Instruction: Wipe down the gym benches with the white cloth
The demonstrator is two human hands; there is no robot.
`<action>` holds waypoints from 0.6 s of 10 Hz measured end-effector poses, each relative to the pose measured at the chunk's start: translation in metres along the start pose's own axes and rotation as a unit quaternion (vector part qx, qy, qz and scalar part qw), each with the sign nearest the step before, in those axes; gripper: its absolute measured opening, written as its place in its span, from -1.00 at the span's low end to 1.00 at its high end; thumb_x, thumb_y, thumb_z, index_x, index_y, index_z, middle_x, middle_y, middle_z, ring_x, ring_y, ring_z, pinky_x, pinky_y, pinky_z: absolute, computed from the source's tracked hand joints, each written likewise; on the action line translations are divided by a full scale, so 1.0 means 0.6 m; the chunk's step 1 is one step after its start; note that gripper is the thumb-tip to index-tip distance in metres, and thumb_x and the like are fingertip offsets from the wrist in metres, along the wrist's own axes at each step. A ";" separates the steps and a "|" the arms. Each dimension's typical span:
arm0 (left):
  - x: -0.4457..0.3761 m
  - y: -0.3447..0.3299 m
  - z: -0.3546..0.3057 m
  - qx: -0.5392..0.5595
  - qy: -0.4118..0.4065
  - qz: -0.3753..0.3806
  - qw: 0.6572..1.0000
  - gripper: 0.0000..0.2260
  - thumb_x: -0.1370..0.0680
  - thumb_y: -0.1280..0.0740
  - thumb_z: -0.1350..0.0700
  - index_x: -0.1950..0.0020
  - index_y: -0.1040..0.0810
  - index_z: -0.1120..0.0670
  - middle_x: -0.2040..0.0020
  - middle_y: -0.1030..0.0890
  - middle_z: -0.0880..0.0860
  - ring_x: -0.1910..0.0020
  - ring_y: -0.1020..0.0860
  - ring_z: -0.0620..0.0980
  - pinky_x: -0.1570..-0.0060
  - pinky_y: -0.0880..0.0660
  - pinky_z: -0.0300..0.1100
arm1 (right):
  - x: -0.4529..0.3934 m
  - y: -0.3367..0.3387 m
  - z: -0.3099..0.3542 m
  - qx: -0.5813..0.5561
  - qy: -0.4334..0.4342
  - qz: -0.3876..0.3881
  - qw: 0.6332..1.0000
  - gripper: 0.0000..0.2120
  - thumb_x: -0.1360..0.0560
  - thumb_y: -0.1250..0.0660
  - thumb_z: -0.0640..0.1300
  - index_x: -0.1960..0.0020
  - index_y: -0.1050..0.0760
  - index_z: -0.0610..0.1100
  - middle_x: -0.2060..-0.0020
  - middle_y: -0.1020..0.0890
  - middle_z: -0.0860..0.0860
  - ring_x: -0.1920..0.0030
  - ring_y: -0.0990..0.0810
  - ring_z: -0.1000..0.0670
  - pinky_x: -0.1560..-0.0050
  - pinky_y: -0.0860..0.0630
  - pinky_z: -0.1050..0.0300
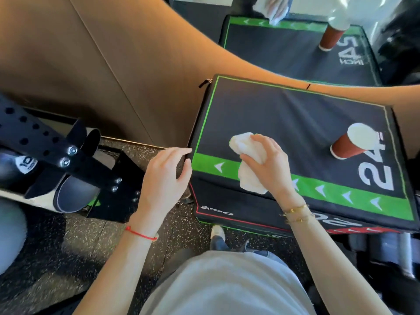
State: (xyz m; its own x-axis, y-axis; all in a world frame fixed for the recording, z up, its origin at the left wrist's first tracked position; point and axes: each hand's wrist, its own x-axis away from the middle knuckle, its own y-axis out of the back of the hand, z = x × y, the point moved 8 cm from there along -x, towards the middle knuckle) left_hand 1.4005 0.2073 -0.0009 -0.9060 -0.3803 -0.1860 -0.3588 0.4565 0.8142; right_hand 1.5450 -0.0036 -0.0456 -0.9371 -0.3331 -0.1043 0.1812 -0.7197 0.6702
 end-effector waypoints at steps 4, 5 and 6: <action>-0.133 -0.045 0.014 0.011 -0.087 0.072 0.994 -0.79 -0.58 -0.31 0.17 -0.19 -0.61 0.10 -0.11 -0.64 0.00 -0.15 -0.56 -0.02 -0.21 -0.48 -0.06 | -0.074 -0.097 -0.034 0.106 -0.003 0.027 0.994 -0.46 -0.44 -0.52 -0.02 -0.34 -0.49 -0.18 -0.35 -0.51 -0.06 -0.43 -0.37 -0.19 -0.41 -0.29 -0.17; -0.146 -0.034 0.020 0.020 -0.123 0.071 0.990 -0.80 -0.57 -0.32 0.19 -0.18 -0.62 0.11 -0.10 -0.65 0.01 -0.15 -0.57 0.01 -0.21 -0.47 -0.09 | -0.066 -0.085 -0.025 0.107 -0.011 -0.009 0.994 -0.48 -0.45 -0.51 -0.01 -0.34 -0.49 -0.16 -0.35 -0.52 -0.04 -0.40 -0.39 -0.19 -0.45 -0.22 -0.16; -0.153 -0.028 0.030 0.019 -0.136 0.081 0.987 -0.79 -0.58 -0.31 0.18 -0.19 -0.61 0.10 -0.13 -0.65 0.00 -0.17 -0.56 0.01 -0.23 -0.43 -0.10 | -0.049 -0.054 -0.001 0.072 -0.010 -0.080 0.994 -0.52 -0.47 -0.50 -0.06 -0.34 -0.49 -0.14 -0.33 -0.54 -0.04 -0.38 -0.43 -0.14 -0.47 -0.24 -0.20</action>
